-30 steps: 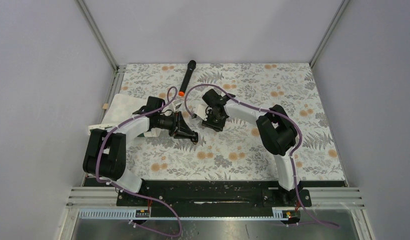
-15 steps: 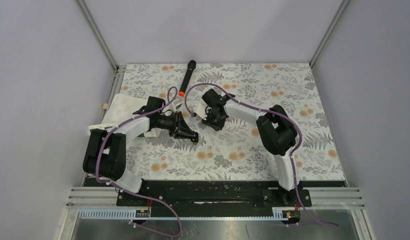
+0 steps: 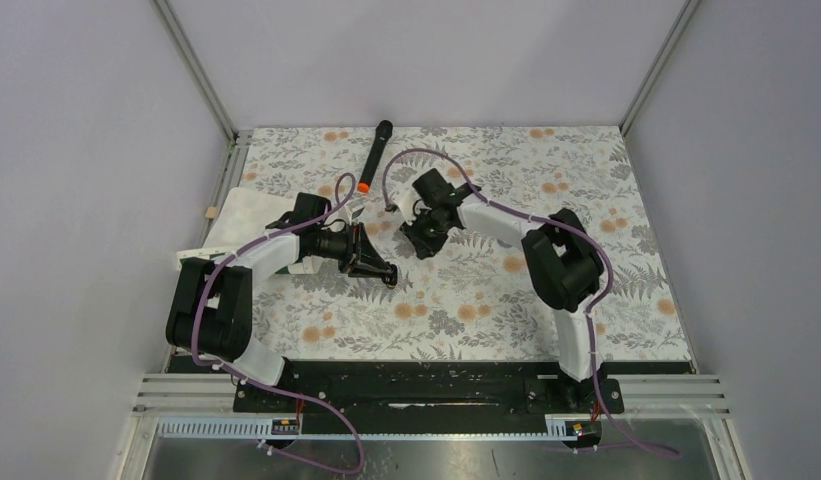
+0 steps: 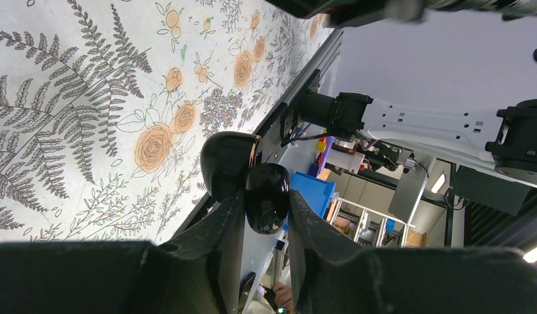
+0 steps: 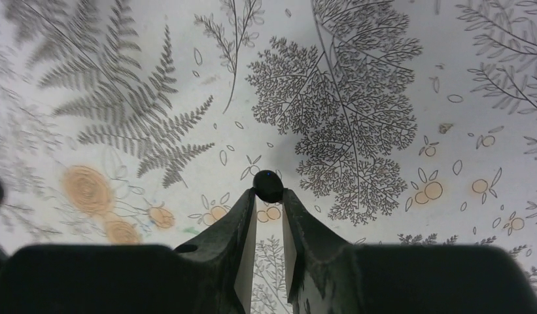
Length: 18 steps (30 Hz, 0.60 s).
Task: Insert the wireless bluetooth earbuds into the charging case
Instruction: Pick up the right earbud from the center of the board, then insert the right earbud into the right side groove of the charging case.
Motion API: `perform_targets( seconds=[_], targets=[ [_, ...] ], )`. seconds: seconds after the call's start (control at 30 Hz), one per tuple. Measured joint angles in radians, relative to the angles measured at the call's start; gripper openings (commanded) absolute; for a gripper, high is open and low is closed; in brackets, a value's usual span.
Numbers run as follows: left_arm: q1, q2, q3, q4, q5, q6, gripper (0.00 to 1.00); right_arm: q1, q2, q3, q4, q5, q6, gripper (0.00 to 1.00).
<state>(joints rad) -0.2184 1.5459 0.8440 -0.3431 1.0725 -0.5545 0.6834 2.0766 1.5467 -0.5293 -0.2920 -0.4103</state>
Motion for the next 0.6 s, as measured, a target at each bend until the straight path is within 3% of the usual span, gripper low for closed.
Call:
perform_targets(
  seconds=[0.27, 0.43, 0.6],
  targets=[
    [0.0, 0.0, 0.0, 0.001, 0.0, -0.003, 0.0, -0.142, -0.235, -0.192, 0.243, -0.218, 0.402, 0.09],
    [-0.002, 0.0, 0.0, 0.003, -0.001, -0.015, 0.0, -0.176, -0.393, -0.381, 0.566, -0.322, 0.747, 0.09],
    [-0.02, 0.0, 0.005, 0.045, -0.007, -0.058, 0.0, -0.167, -0.444, -0.543, 0.84, -0.37, 1.017, 0.09]
  ],
)
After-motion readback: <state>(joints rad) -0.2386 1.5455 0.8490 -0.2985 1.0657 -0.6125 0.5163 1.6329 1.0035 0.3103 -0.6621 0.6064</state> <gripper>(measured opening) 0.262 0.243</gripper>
